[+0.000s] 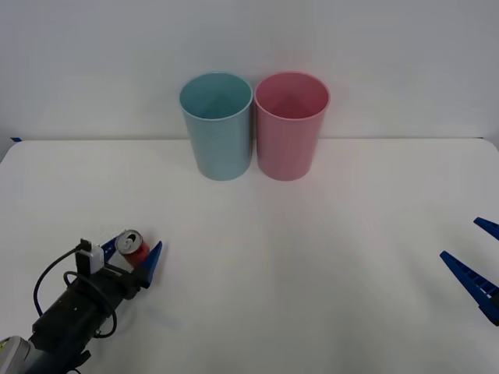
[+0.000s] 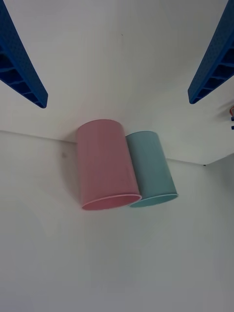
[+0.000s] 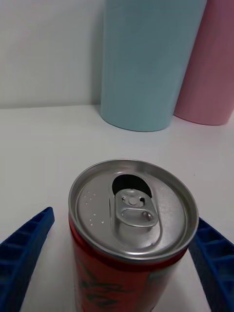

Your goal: Grasp the object on the table and drop it into the matching bin: aluminum can to the light blue bin, PET bottle to the pink bin.

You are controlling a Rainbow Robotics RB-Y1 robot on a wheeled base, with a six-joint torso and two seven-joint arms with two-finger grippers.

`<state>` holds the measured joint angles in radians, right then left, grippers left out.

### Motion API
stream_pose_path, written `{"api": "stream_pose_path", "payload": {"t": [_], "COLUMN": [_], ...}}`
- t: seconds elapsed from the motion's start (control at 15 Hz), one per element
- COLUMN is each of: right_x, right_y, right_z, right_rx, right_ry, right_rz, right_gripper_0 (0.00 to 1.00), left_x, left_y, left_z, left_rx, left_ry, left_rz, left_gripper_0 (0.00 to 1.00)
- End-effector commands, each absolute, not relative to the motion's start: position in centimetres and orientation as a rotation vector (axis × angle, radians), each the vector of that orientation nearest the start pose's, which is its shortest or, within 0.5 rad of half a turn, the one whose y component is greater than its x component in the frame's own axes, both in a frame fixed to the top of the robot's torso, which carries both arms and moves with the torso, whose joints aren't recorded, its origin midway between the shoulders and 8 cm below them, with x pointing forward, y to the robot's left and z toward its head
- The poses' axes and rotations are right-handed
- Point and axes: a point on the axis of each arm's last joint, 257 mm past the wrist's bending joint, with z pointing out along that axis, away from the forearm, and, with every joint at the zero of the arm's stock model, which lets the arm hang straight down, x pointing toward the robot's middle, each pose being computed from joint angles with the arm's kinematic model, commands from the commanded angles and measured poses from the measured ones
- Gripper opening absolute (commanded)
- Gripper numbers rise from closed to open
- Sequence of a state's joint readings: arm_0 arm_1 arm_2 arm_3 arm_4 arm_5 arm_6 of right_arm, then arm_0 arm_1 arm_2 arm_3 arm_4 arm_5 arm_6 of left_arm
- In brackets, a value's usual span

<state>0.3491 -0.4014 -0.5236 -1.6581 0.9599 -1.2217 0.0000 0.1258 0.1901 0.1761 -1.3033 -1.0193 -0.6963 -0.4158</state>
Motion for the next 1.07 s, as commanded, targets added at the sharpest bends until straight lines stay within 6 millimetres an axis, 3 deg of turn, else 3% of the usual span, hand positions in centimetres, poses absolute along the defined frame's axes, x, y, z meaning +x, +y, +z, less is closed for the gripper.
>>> {"api": "stream_pose_path", "payload": {"t": [0.07, 0.67, 1.07], "right_x": [34.2, 34.2, 34.2], "right_y": [-33.0, -33.0, -33.0], "right_z": [-16.9, -16.9, -16.9], "right_rx": [-0.465, -0.465, -0.465], "right_ry": [1.441, 1.441, 1.441], "right_rz": [0.567, 0.567, 0.567], "right_gripper_0": [1.00, 1.00, 1.00], "left_x": [45.4, 45.5, 46.0], "left_y": [25.2, 26.1, 26.8], "left_z": [-32.2, -31.5, -26.7], "left_rx": [0.282, 0.285, 0.281], "left_ry": [1.616, 1.607, 1.518], "left_rz": [-0.321, -0.316, -0.339], "left_gripper_0": [0.03, 0.00, 0.00]}}
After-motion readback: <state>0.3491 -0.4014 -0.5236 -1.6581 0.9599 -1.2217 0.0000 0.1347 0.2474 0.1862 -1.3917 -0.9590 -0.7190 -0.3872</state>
